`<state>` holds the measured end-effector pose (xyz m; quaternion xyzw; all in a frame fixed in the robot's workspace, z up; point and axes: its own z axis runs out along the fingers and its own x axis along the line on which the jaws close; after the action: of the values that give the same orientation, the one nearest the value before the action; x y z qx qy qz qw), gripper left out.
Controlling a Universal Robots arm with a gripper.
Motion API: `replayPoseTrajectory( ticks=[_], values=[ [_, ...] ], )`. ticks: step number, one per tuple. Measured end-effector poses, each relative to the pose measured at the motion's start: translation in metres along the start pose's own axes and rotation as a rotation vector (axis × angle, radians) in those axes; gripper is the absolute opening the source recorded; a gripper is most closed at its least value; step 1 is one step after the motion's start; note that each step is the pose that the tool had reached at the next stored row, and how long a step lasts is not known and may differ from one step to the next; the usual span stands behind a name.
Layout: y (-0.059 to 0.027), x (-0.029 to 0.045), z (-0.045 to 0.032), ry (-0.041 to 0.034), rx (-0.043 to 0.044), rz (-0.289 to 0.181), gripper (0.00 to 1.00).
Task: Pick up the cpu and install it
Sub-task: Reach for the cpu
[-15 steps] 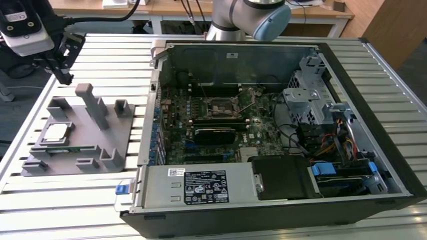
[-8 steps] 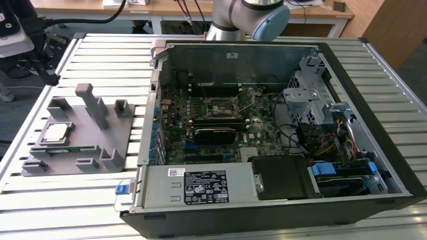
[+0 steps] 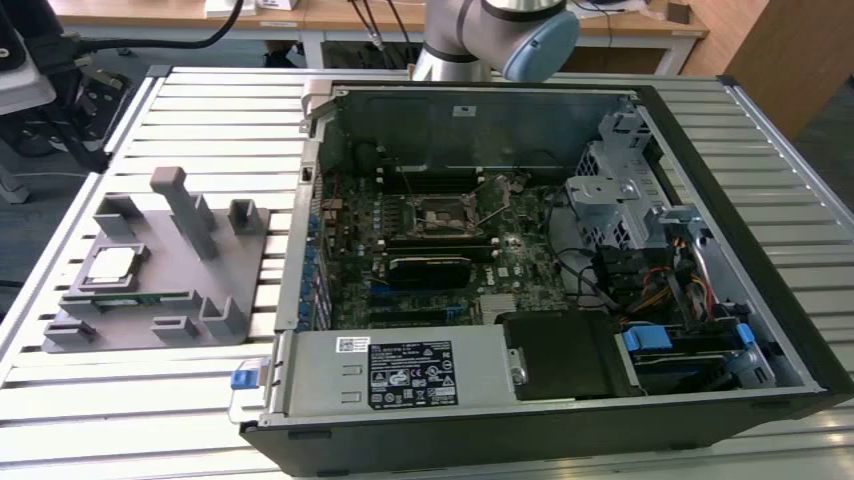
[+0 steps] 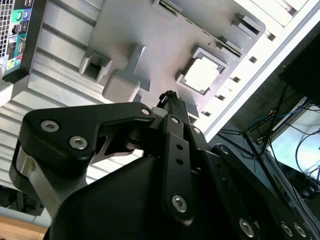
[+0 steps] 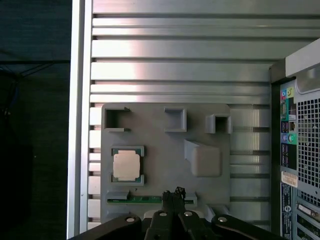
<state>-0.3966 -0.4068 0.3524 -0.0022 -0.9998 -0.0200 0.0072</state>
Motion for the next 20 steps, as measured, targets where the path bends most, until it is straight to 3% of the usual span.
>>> replayPoseTrajectory(
  ticks=[13,20],
  values=[
    [-0.0005,0.0336,0.0048,0.0003,0.0000,-0.001,0.11],
    [-0.0007,0.0453,0.0072,0.0003,0.0000,-0.002,0.11]
  ],
)
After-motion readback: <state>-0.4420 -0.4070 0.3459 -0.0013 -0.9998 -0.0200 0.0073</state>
